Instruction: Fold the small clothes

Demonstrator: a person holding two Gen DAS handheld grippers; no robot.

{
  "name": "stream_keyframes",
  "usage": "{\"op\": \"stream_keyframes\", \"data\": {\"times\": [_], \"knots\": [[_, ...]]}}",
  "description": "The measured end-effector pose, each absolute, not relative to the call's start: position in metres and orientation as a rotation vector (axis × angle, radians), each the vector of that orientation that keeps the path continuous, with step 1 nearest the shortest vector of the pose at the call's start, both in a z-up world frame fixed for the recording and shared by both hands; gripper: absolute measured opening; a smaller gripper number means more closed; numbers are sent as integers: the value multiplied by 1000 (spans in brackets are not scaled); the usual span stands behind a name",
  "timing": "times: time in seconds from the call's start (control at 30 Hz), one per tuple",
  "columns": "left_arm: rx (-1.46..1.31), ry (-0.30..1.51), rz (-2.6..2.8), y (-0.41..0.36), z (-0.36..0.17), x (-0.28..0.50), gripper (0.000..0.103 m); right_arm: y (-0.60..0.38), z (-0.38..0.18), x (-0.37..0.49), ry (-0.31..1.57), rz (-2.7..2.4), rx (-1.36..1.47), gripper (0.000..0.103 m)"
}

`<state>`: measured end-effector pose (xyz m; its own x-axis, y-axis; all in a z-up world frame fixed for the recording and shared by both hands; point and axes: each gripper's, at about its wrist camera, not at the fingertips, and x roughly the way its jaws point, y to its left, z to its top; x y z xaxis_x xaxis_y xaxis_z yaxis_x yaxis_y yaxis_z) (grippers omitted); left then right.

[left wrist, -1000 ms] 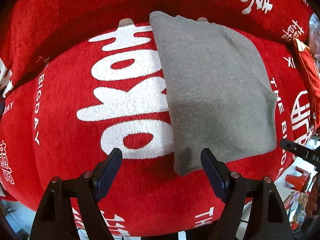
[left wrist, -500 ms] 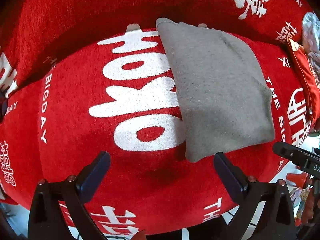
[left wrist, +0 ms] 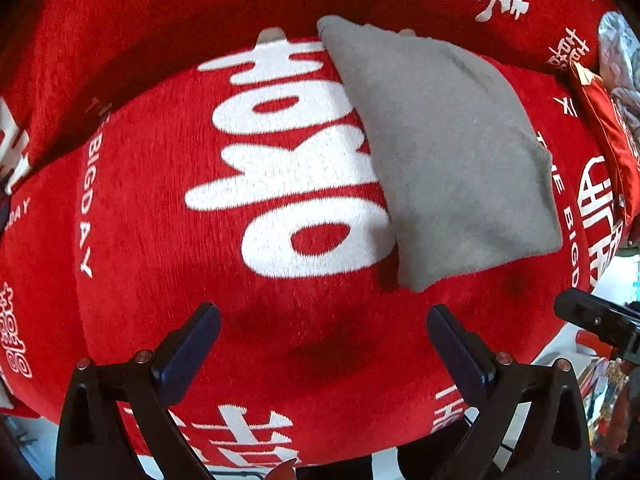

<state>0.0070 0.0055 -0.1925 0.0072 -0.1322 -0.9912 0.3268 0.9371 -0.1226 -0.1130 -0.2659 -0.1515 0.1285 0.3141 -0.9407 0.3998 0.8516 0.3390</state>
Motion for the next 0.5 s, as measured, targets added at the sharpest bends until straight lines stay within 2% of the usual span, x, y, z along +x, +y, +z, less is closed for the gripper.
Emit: {"op": "stream_keyframes", "data": {"times": [0.2, 0.27, 0.5], "knots": [[142, 1578, -310, 13, -209, 8, 103, -271, -152, -114, 1483, -50, 617, 75], [128, 1592, -311, 13, -210, 11, 103, -278, -152, -112, 1476, -45, 642, 81], [51, 1612, -273, 1, -204, 28, 103, -307, -157, -85, 1462, 15, 750, 84]]}}
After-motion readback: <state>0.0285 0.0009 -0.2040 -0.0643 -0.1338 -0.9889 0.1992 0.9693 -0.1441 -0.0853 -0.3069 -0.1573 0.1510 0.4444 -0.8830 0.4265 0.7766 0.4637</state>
